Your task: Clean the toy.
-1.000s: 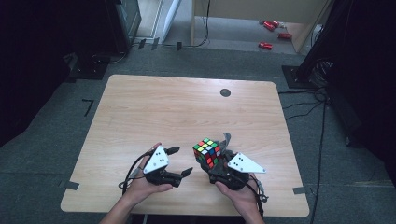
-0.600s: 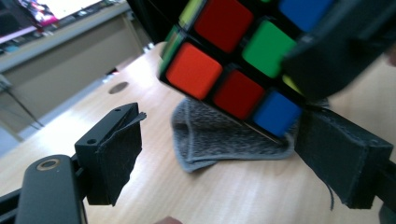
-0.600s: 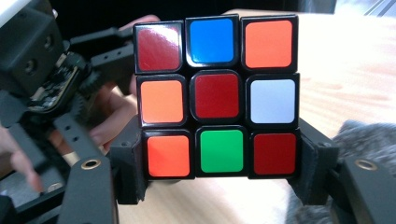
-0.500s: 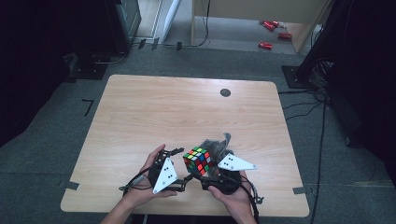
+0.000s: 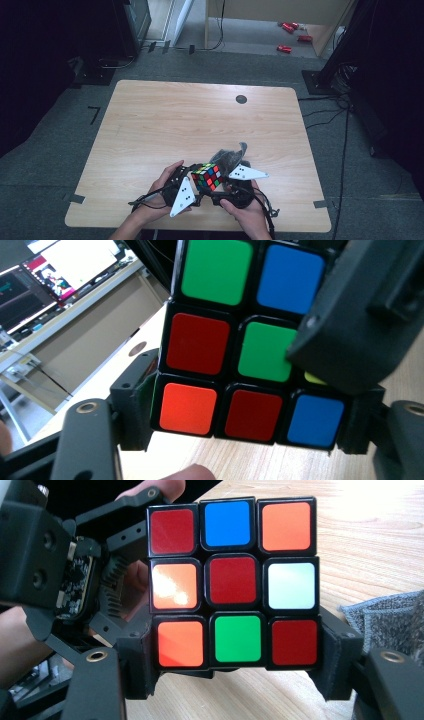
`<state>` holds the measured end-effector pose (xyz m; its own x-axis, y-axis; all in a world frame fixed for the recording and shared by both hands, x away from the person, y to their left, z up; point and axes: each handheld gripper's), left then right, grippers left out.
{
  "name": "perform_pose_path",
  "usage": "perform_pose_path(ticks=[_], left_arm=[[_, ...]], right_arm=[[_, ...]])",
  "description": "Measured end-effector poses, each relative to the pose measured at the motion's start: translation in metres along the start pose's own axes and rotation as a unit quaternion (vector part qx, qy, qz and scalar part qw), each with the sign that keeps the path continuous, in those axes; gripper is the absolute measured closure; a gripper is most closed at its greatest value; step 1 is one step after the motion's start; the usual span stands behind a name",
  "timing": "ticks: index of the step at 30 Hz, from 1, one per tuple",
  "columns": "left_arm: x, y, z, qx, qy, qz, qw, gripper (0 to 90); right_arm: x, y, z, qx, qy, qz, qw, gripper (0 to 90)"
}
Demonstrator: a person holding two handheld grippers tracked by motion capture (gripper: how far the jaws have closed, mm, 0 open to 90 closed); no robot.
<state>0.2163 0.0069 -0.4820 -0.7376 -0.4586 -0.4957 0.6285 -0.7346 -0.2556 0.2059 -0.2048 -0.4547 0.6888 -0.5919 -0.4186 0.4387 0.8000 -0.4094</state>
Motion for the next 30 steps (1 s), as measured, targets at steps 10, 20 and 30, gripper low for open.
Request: perform_pose_path(ticks=[10,20,30], left_arm=[[-0.007,0.001,-0.006,-0.009,-0.043,-0.014,0.9989,34.2],[-0.037,-0.008,-0.011,-0.009,-0.177,-0.051,0.9828,34.6],[-0.049,-0.010,-0.015,-0.011,-0.218,-0.071,0.9732,34.7]], right_arm=[[0.011,-0.011,0.004,0.032,0.005,0.016,0.9993,26.7],[0.038,-0.029,0.000,0.035,-0.127,-0.151,0.9798,26.2],[0.074,-0.007,-0.026,-0.057,-0.123,-0.177,0.9749,32.5]])
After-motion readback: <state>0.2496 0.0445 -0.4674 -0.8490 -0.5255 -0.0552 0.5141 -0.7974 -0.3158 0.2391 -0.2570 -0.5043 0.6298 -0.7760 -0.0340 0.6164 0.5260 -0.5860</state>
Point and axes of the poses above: each handheld gripper's, and its own axes: y roughly forward along the jaws, z roughly out of its top, x roughly to its right, and after that the axes turned 4 degrees about z, right-handed
